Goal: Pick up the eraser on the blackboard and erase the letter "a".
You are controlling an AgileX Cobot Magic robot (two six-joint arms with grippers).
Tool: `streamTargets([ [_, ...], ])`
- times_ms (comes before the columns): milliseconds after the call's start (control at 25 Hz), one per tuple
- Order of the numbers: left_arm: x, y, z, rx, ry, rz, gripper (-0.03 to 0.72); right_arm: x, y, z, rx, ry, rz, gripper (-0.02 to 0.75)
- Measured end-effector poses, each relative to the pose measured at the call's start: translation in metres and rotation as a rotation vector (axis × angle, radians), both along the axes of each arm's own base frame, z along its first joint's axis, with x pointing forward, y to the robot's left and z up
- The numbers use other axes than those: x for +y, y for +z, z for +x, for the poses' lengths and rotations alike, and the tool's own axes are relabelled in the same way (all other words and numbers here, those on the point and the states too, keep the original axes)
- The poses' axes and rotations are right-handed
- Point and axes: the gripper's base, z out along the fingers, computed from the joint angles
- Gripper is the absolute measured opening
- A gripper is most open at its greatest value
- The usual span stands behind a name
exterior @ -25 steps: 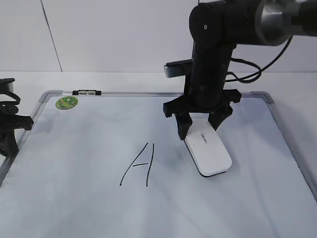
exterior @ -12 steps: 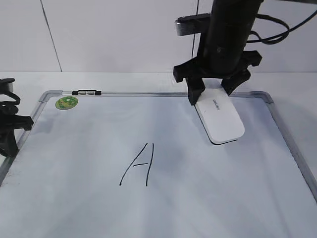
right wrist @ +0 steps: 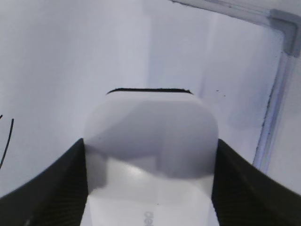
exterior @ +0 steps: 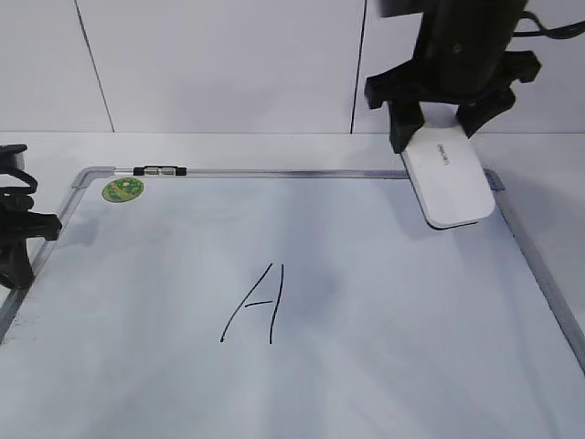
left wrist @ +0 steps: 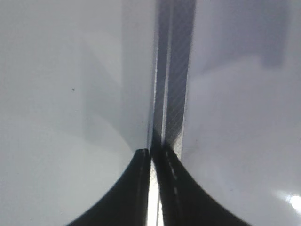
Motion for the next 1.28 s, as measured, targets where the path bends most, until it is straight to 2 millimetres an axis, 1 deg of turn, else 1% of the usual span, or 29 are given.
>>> streamTargets([
  [160,0.000,0.000,0.000,0.000,0.000,0.000,0.039,-0.032,0.013,0.003,-0.028,-0.077,0.008,0.530],
  [320,0.000,0.000,0.000,0.000,0.000,0.000,0.039,-0.061,0.023,0.000,-0.046,-0.148,0.009,0.530],
  [440,0.000,0.000,0.000,0.000,0.000,0.000,0.039,-0.075,0.022,-0.005,-0.036,-0.183,0.002,0.530],
  [520,0.000,0.000,0.000,0.000,0.000,0.000,0.039,-0.081,0.016,-0.009,-0.010,-0.197,-0.008,0.530],
  [760,0.000,0.000,0.000,0.000,0.001,-0.001,0.043,-0.087,-0.018,-0.024,0.110,-0.199,-0.053,0.530],
  [880,0.000,0.000,0.000,0.000,0.001,-0.001,0.044,-0.088,-0.030,-0.030,0.155,-0.199,-0.064,0.530],
  [1000,0.000,-0.001,0.000,0.002,0.002,-0.003,0.044,-0.088,-0.038,-0.033,0.182,-0.201,-0.073,0.530],
  [1080,-0.001,-0.001,0.000,0.002,0.005,-0.006,0.045,-0.088,-0.039,-0.033,0.185,-0.201,-0.072,0.530],
  [1160,-0.001,-0.001,0.000,0.002,0.007,-0.008,0.046,-0.088,-0.041,-0.032,0.192,-0.201,-0.074,0.530],
  [1280,-0.001,-0.001,0.000,0.002,0.008,-0.010,0.046,-0.086,-0.051,-0.029,0.218,-0.202,-0.077,0.530],
])
